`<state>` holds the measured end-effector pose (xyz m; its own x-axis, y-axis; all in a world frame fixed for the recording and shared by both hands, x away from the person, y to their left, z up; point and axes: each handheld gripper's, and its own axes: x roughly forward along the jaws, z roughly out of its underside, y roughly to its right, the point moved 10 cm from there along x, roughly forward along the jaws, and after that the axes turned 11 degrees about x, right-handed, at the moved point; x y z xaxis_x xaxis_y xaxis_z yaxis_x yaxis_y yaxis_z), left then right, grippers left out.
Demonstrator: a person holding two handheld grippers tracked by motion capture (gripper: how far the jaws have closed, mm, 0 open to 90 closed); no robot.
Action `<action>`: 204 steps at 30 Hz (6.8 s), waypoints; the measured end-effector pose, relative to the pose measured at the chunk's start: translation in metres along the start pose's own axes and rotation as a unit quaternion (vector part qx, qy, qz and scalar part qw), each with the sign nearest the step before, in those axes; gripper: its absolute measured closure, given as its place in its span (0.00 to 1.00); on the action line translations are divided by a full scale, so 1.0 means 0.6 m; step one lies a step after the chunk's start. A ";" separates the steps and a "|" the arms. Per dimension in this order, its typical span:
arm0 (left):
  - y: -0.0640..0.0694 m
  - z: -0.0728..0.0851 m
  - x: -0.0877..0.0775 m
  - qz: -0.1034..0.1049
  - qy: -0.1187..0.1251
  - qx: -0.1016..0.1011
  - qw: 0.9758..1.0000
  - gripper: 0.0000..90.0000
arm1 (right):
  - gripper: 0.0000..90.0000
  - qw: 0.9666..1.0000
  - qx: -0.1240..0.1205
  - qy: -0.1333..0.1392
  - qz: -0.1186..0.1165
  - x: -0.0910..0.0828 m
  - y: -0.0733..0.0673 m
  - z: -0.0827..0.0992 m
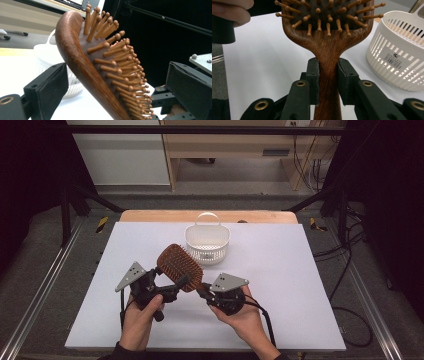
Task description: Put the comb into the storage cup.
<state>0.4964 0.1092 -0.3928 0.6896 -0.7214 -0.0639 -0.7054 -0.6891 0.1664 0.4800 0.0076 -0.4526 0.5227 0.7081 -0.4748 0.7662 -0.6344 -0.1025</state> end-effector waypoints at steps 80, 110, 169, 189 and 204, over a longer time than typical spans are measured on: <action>-0.060 -0.022 -0.055 -0.048 0.036 -0.106 0.992 0.58 | 0.28 0.997 0.059 0.051 0.004 -0.003 0.038 0.007; -0.112 -0.073 -0.103 -0.090 0.071 -0.103 0.988 0.58 | 0.07 0.977 0.110 0.125 0.131 -0.136 0.210 0.075; -0.145 -0.270 0.117 -0.119 0.070 -0.076 0.987 0.58 | 0.08 0.972 0.121 0.147 0.141 -0.136 0.210 0.071; -0.171 -0.261 0.174 -0.148 0.072 -0.045 0.985 0.58 | 0.07 0.970 0.122 0.142 0.157 -0.155 0.232 0.092; -0.172 -0.241 0.199 -0.151 0.061 -0.041 0.986 0.58 | 0.07 0.972 0.117 0.136 0.151 -0.144 0.219 0.094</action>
<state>0.6753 0.1042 -0.2754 0.8846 -0.4663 -0.0038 -0.4523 -0.8599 0.2367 0.5141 -0.1545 -0.4742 0.8142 0.5148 -0.2683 0.4737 -0.8563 -0.2058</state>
